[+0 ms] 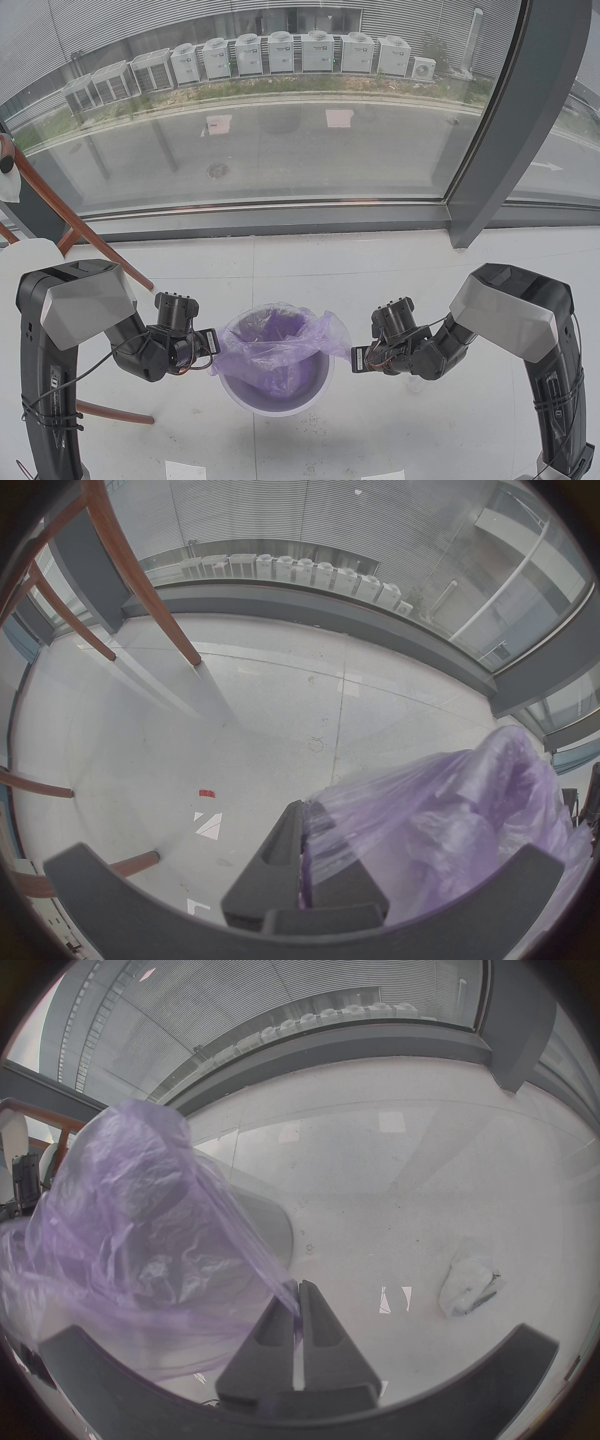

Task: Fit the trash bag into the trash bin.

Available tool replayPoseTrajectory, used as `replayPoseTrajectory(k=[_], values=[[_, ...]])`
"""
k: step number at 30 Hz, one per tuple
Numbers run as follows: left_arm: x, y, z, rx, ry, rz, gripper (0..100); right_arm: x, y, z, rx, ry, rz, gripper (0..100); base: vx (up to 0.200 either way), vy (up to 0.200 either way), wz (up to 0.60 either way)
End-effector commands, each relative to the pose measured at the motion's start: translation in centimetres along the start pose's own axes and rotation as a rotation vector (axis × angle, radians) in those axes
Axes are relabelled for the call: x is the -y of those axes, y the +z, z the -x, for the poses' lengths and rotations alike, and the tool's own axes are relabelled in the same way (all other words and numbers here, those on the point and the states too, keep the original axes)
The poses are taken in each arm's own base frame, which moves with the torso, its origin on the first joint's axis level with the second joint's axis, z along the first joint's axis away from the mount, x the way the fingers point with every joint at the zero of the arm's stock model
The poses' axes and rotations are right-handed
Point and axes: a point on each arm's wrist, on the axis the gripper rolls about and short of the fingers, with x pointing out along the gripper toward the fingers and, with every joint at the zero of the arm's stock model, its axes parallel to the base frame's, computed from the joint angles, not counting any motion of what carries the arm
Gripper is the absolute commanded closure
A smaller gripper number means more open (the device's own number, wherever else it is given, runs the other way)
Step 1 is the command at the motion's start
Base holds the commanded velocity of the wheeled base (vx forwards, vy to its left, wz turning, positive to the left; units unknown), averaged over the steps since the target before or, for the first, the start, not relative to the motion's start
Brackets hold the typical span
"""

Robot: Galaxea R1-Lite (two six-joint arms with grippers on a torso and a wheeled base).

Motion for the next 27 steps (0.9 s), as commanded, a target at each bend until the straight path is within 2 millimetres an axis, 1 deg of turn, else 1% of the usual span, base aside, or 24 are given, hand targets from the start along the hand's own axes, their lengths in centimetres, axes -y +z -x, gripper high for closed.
replayPoseTrajectory(k=[1,5,6,9,12,14,16,21,24,25,27], values=[[0.7,-0.6,2.5,0.03,-0.042,-0.013,100,-0.6,-1.0,2.1,0.048,0.036,0.017,100,0.0,0.0,0.0],[0.3,-1.6,3.2,0.026,-0.042,-0.016,100,-0.1,-2.1,2.4,0.097,0.052,0.02,100,0.0,0.0,0.0],[0.5,-1.8,3.3,0.03,-0.049,-0.018,100,0.0,-2.3,2.4,0.097,0.051,0.026,0,0.0,0.0,0.0],[0.4,-2.2,3.5,0.058,-0.063,-0.016,100,0.2,-2.8,3.2,0.089,0.049,0.019,0,0.0,0.0,0.0],[0.2,-2.4,3.9,0.076,-0.068,-0.016,100,0.4,-2.7,5.2,0.09,0.044,-0.007,0,0.0,0.0,0.0],[0.1,-2.7,4.1,0.078,-0.067,-0.016,100,0.5,-2.7,6.0,0.089,0.043,-0.027,0,0.0,0.0,0.0],[-0.1,-3.0,4.4,0.087,-0.07,-0.013,100,0.7,-2.1,6.9,0.111,0.046,-0.072,0,0.0,0.0,0.0],[-0.3,-2.9,4.9,0.148,-0.076,0.044,100,1.3,0.8,9.1,0.207,0.057,-0.181,0,0.0,0.0,0.0],[-0.8,-3.7,5.0,0.136,-0.059,0.064,100,1.1,2.1,10.5,0.259,0.082,-0.23,0,0.0,0.0,0.0],[-1.1,-4.1,5.3,0.119,-0.05,0.065,0,0.9,2.6,11.2,0.276,0.097,-0.252,0,0.0,0.0,0.0],[-1.2,-4.4,5.5,0.114,-0.049,0.08,0,0.3,2.8,12.0,0.281,0.122,-0.285,0,0.0,0.0,0.0]])
